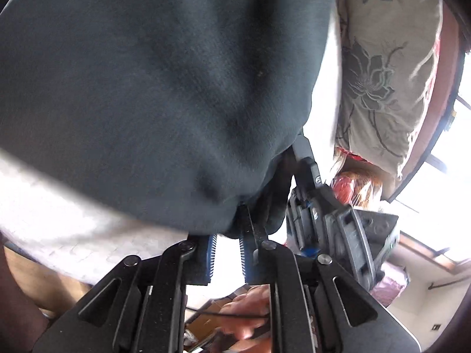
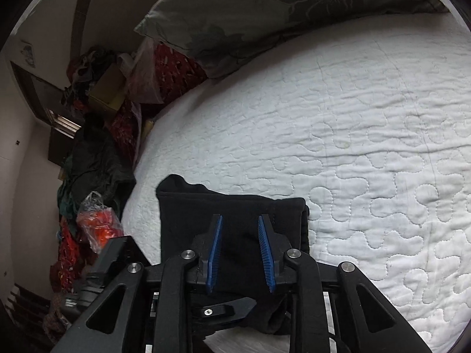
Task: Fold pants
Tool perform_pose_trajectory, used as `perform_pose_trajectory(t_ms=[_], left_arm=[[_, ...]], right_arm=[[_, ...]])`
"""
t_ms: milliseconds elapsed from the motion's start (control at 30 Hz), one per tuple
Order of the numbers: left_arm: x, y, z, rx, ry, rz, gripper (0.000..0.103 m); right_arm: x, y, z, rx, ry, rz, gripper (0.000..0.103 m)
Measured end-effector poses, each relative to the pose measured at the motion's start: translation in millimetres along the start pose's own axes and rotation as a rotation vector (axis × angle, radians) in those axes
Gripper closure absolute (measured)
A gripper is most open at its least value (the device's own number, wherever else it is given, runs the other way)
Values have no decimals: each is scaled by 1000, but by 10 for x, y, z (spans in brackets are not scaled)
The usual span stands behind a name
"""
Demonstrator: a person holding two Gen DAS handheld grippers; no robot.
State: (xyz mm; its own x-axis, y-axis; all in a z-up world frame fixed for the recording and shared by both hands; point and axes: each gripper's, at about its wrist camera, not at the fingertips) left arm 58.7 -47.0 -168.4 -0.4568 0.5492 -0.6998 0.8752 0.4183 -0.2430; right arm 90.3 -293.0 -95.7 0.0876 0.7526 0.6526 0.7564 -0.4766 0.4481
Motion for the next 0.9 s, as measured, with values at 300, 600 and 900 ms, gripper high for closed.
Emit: perform_pose_trajectory(t_ms=[300, 600, 900], left_arm=[[-676, 18, -739, -213, 12, 407, 69], [-828, 720, -182, -250, 181, 513, 60], [-790, 719, -638, -237, 105, 539, 60]], right_arm=[[129, -39, -581, -83, 55, -30, 68], [143, -549, -574, -81, -18, -113, 69], [-47, -591, -393, -18, -84, -81, 51]])
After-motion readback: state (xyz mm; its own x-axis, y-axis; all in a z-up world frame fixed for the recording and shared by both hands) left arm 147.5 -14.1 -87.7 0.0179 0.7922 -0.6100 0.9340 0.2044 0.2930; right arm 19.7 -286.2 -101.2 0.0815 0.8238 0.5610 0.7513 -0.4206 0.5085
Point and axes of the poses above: each gripper's, at about its wrist camera, not at the fingertips, and z roughly the way its jaws point, x to its left, y to its top, and after that the axes turned 11 degrees about -x, right-handed
